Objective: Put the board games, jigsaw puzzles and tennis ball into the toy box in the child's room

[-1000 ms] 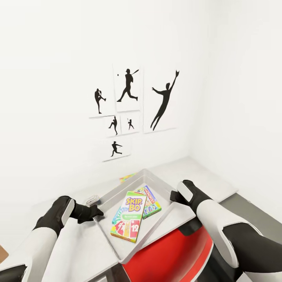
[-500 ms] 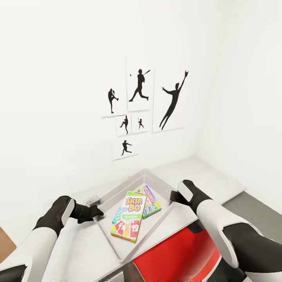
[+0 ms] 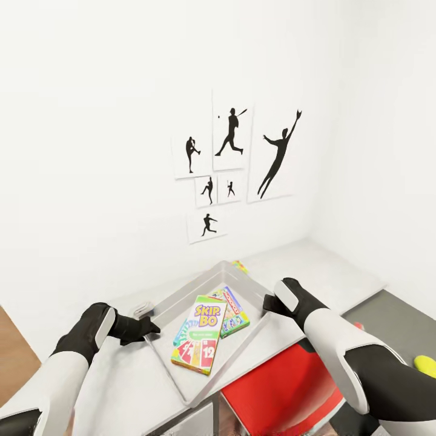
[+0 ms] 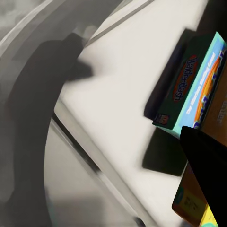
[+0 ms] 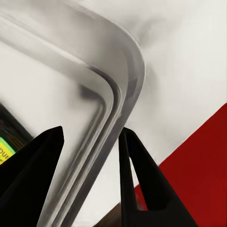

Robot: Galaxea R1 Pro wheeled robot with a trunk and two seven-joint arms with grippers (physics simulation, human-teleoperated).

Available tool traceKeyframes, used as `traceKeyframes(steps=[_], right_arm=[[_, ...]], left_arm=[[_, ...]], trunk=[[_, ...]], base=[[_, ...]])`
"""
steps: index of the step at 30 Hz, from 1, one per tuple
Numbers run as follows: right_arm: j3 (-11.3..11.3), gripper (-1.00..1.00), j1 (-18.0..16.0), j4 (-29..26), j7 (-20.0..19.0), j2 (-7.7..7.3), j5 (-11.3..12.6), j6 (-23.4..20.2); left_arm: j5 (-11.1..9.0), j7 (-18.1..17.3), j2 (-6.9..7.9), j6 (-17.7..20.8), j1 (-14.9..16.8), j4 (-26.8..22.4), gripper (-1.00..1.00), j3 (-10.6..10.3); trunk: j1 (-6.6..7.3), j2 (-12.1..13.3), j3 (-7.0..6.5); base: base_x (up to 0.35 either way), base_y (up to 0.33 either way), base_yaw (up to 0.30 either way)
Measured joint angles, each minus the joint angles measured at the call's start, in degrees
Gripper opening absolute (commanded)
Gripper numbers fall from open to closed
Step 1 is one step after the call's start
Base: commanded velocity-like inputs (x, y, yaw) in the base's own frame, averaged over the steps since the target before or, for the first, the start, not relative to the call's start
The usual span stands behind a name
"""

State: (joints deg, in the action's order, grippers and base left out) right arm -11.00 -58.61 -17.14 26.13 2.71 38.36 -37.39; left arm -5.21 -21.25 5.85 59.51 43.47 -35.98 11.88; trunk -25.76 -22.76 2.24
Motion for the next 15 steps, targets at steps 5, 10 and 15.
traceKeyframes(steps=[5, 10, 15], right_arm=[[0.0, -1.00, 0.0, 0.0, 0.0, 0.00, 0.0, 0.0], [0.1, -1.00, 0.0, 0.0, -0.1, -0.01, -0.1, 0.0], [0.0, -1.00, 0.0, 0.0, -0.1, 0.00, -0.1, 0.0]], left_arm=[[0.0, 0.0, 0.00, 0.0, 0.0, 0.0, -1.00, 0.0], [0.0, 0.0, -0.01, 0.0, 0.0, 0.0, -1.00, 0.0], [0.0, 0.0, 0.00, 0.0, 0.0, 0.0, -1.00, 0.0]], trunk=[[0.00, 0.0, 0.00], [0.00, 0.0, 0.00], [0.01, 0.0, 0.00]], base=[[-0.107, 0.189, 0.000], [-0.092, 0.206, 0.000], [-0.063, 0.208, 0.000]])
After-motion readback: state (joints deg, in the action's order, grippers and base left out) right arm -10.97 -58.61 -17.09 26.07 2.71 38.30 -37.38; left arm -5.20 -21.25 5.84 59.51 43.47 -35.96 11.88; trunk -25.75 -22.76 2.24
